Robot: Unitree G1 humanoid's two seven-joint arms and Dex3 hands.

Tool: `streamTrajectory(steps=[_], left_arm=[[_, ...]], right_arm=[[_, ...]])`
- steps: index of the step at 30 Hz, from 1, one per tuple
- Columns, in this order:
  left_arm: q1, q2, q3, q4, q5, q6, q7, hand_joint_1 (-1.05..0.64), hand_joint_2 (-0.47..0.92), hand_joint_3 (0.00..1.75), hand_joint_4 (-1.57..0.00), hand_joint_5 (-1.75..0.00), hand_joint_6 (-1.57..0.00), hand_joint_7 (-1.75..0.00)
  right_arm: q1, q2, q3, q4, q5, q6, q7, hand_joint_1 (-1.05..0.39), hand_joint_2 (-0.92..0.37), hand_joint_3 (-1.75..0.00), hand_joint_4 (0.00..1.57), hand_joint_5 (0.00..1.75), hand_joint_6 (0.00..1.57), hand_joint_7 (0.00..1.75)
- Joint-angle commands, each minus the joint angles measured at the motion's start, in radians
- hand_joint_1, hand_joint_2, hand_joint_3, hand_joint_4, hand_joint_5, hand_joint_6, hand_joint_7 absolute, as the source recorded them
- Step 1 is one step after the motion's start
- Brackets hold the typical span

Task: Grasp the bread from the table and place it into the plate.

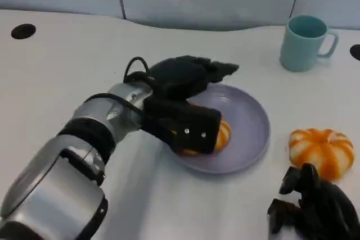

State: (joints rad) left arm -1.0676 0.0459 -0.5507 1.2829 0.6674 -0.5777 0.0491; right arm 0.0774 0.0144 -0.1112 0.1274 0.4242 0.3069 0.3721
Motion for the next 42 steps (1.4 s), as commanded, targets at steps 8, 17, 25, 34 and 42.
streamTrajectory(steps=[8,17,25,34,42], left_arm=[[0.124,0.063,0.251,-0.075,-0.327,-0.137,-0.244,-0.94,0.92,0.40,-0.16,-0.10,-0.15,-0.07],[0.314,0.035,0.495,-0.231,-0.694,-0.117,-0.483,-0.78,0.92,0.36,-0.38,-0.28,-0.38,-0.11],[0.379,0.030,0.541,-0.343,-0.766,-0.054,-0.562,-0.72,0.92,0.37,-0.44,-0.35,-0.44,-0.11],[0.386,0.029,0.545,-0.362,-0.762,-0.039,-0.565,-0.72,0.92,0.37,-0.43,-0.37,-0.45,-0.10],[0.851,-0.013,0.691,-0.943,-1.185,0.477,-0.561,-0.46,0.92,0.35,-0.64,-1.24,-0.82,-0.42]], right_arm=[[0.016,-0.016,-0.011,0.003,-0.002,0.010,-0.012,-0.46,-0.92,-0.47,1.26,1.31,1.20,1.11],[0.017,-0.017,-0.015,-0.003,0.004,0.019,-0.010,-0.46,-0.92,-0.47,1.25,1.32,1.19,1.13],[0.019,-0.018,-0.013,0.002,0.005,0.010,0.004,-0.46,-0.92,-0.49,1.23,1.33,1.16,1.16],[0.019,-0.018,-0.014,0.002,0.004,0.010,0.005,-0.46,-0.92,-0.49,1.22,1.34,1.16,1.17],[-0.023,-0.014,-0.023,0.065,-0.013,-0.028,0.001,-0.48,-0.92,-0.48,1.27,1.32,1.19,1.14]])
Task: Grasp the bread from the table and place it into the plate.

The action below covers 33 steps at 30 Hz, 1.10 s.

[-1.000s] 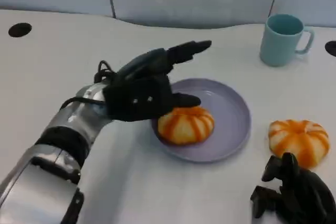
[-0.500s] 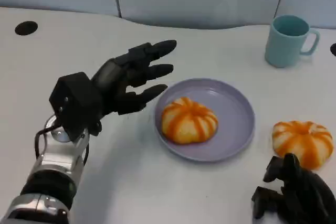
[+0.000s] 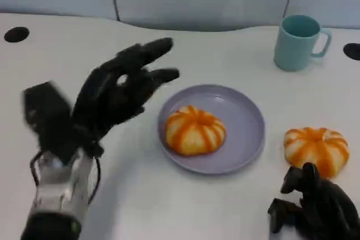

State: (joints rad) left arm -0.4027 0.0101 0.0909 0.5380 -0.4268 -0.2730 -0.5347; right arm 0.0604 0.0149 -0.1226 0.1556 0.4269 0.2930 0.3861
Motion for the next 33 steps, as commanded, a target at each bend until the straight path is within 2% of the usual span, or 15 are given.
streamTrajectory(steps=[1,2,5,6,8,13,14,17,32,33], left_arm=[[0.204,0.026,0.051,-0.218,-0.087,0.186,0.024,-0.46,0.92,0.36,-0.60,-1.36,-0.75,-0.62],[0.216,0.027,0.053,-0.233,-0.082,0.199,0.025,-0.47,0.92,0.36,-0.57,-1.41,-0.67,-0.78],[0.256,0.021,0.058,-0.279,-0.074,0.242,0.046,-0.50,0.92,0.33,-0.57,-1.48,-0.64,-0.94],[0.266,0.017,0.060,-0.290,-0.073,0.248,0.050,-0.48,0.92,0.36,-0.57,-1.57,-0.59,-1.12],[0.275,0.012,0.062,-0.304,-0.071,0.256,0.053,-0.48,0.92,0.38,-0.56,-1.63,-0.55,-1.24],[0.307,0.012,0.065,-0.336,-0.077,0.298,0.050,-0.47,0.92,0.38,-0.56,-1.65,-0.53,-1.28],[0.331,0.015,0.065,-0.354,-0.086,0.325,0.047,-0.48,0.92,0.39,-0.55,-1.71,-0.47,-1.38],[0.359,0.016,0.068,-0.386,-0.092,0.367,0.047,-0.48,0.92,0.39,-0.54,-1.74,-0.43,-1.45],[0.363,0.009,0.078,-0.404,-0.085,0.391,0.046,-0.48,0.92,0.39,-0.54,-1.75,-0.41,-1.48],[0.362,0.005,0.080,-0.342,-0.056,0.359,0.061,-0.48,0.92,0.39,-0.54,-1.75,-0.41,-1.48]], right_arm=[[-0.008,-0.014,-0.012,0.039,-0.017,-0.016,-0.015,-0.48,-0.92,-0.48,1.28,1.32,1.20,1.14],[-0.009,-0.014,-0.013,0.041,-0.017,-0.017,-0.015,-0.48,-0.92,-0.47,1.28,1.32,1.20,1.14],[-0.018,-0.016,-0.016,0.057,-0.010,-0.023,-0.003,-0.47,-0.92,-0.49,1.29,1.32,1.20,1.13],[-0.021,-0.016,-0.018,0.058,-0.006,-0.019,-0.002,-0.46,-0.92,-0.49,1.28,1.31,1.20,1.13],[-0.023,-0.017,-0.020,0.059,-0.003,-0.013,-0.002,-0.46,-0.92,-0.50,1.28,1.30,1.20,1.12],[-0.025,-0.015,-0.016,0.056,-0.010,-0.008,-0.010,-0.46,-0.92,-0.50,1.28,1.30,1.20,1.12],[-0.027,-0.013,-0.012,0.052,-0.014,-0.005,-0.017,-0.46,-0.92,-0.50,1.28,1.30,1.20,1.12],[-0.029,-0.011,-0.008,0.049,-0.018,-0.001,-0.026,-0.45,-0.92,-0.50,1.28,1.29,1.20,1.12],[-0.029,-0.012,-0.005,0.047,-0.016,0.001,-0.030,-0.45,-0.92,-0.50,1.28,1.29,1.20,1.13],[-0.033,-0.015,-0.012,0.062,-0.014,-0.013,-0.022,-0.45,-0.92,-0.50,1.28,1.29,1.20,1.13]])
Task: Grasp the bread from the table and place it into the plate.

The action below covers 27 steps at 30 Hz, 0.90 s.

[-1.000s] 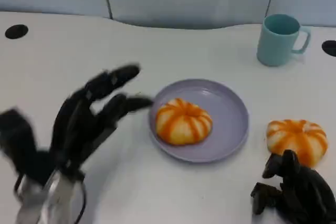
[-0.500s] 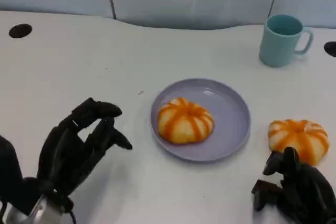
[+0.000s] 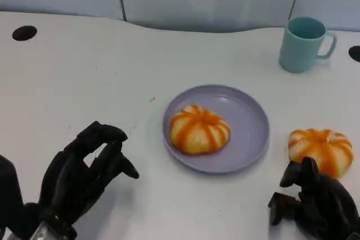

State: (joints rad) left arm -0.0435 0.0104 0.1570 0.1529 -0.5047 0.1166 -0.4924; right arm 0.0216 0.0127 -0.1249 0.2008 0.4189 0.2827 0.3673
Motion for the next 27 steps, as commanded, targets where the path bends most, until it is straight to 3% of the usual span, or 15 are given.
streamTrajectory(steps=[1,4,15,27], left_arm=[[-0.003,0.003,0.016,0.103,0.042,-0.067,0.016,-0.45,0.92,0.40,-0.62,-1.75,-0.44,-1.64],[-0.020,0.007,0.016,0.201,0.071,-0.140,-0.012,-0.42,0.92,0.41,-0.69,-1.75,-0.47,-1.73],[-0.044,0.010,-0.005,0.291,0.112,-0.237,-0.072,-0.48,0.92,0.33,-0.70,-1.75,-0.48,-1.75],[-0.074,-0.001,-0.001,0.346,0.108,-0.243,-0.067,-0.48,0.92,0.30,-0.68,-1.75,-0.45,-1.75]], right_arm=[[0.005,-0.016,-0.017,0.024,-0.004,-0.014,0.003,-0.46,-0.92,-0.48,1.28,1.30,1.20,1.13],[0.005,-0.022,-0.024,0.033,-0.005,-0.025,0.009,-0.48,-0.92,-0.44,1.27,1.30,1.20,1.12],[-0.005,-0.027,-0.024,0.036,-0.023,-0.046,0.012,-0.47,-0.92,-0.50,1.27,1.34,1.17,1.22],[-0.037,-0.037,-0.044,0.101,-0.005,-0.059,0.035,-0.47,-0.92,-0.48,1.32,1.28,1.19,1.23]])
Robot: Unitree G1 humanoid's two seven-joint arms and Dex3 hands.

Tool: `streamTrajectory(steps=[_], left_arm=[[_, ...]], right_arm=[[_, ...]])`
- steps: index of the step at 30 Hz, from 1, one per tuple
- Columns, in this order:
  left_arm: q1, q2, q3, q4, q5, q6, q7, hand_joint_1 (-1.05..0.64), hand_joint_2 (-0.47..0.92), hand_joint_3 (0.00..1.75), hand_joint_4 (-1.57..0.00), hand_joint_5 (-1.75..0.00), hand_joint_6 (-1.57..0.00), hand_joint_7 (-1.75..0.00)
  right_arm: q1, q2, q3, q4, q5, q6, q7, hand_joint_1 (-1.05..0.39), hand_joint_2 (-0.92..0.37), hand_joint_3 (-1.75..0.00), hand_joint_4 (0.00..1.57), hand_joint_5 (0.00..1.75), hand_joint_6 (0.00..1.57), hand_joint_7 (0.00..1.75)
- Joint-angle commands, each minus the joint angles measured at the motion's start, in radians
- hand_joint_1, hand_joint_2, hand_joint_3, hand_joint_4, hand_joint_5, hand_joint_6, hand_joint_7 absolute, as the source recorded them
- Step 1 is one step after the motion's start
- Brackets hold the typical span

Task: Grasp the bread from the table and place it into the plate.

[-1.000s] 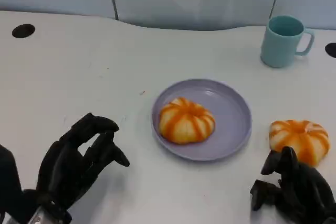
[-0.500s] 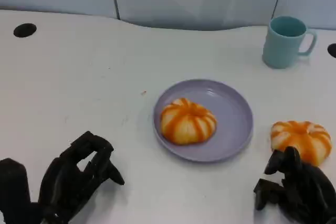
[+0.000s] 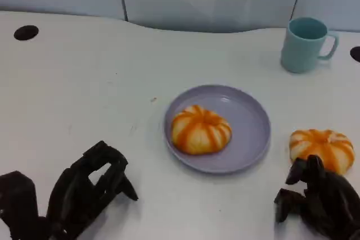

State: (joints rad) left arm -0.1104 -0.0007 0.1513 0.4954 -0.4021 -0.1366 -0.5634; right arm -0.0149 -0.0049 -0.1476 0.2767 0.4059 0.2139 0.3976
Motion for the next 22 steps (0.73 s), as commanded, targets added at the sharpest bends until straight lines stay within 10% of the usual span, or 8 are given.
streamTrajectory(steps=[1,22], left_arm=[[-0.009,0.010,0.004,0.008,0.008,0.003,-0.001,-0.48,0.92,0.30,-0.67,-1.75,-0.45,-1.75],[-0.062,0.012,0.025,0.106,0.004,-0.075,-0.035,-0.47,0.92,0.31,-0.71,-1.75,-0.48,-1.75]], right_arm=[[-0.002,-0.021,-0.020,0.028,0.005,0.010,0.006,-0.46,-0.92,-0.49,1.32,1.28,1.19,1.24],[-0.026,-0.021,-0.018,0.060,-0.012,0.005,0.007,-0.48,-0.92,-0.47,1.37,1.22,1.23,1.22]])
